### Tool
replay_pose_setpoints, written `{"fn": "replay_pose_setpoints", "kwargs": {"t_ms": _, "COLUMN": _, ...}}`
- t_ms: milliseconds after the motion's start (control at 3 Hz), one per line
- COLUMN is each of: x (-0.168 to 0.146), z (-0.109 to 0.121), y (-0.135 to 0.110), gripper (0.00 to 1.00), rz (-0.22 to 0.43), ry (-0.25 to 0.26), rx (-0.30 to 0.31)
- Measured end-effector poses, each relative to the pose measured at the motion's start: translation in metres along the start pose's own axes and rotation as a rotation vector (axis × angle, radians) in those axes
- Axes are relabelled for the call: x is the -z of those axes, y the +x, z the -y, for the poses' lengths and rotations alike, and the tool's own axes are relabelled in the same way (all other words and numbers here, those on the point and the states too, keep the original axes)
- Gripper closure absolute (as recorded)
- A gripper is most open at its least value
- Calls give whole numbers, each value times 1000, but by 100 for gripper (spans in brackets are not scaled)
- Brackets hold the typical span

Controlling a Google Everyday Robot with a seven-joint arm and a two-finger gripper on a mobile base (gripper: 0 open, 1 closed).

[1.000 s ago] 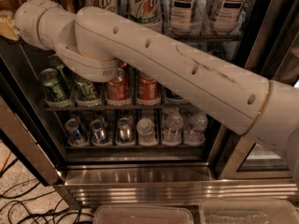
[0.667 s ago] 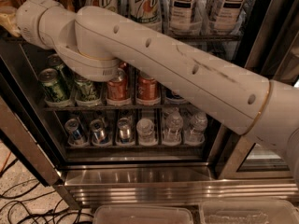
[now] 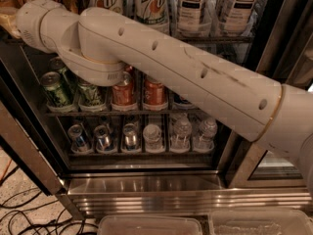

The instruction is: Pick orange can from top shelf of fridge

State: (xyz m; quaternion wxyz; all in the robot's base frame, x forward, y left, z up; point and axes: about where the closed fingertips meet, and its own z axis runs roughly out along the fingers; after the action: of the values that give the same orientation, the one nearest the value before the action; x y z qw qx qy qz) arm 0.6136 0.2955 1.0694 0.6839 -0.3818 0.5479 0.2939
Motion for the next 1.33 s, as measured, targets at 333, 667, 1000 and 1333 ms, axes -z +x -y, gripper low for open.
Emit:
{"fn": "replay_pose_setpoints", "kwargs": {"t_ms": 333, "x": 1, "z": 2, "y": -6, "gripper": 100, "rz": 30, "ry": 2, "rx": 11}}
{"fn": "replay_pose_setpoints", "kwargs": {"t_ms": 667, "x": 9, "z": 19, "y": -8, "gripper": 100, "rz": 58, "ry": 38, "rx": 39}}
{"fn": "replay_pose_setpoints", "kwargs": {"t_ms": 1000, "x": 10, "z": 19, "y": -11, "gripper": 100, "rz": 58, "ry": 38, "rx": 39}}
{"fn": "replay_pose_setpoints", "kwargs": {"t_ms": 1333, "x": 14, "z": 19, "y": -18, "gripper": 100, "rz": 100, "ry": 36, "rx": 52}}
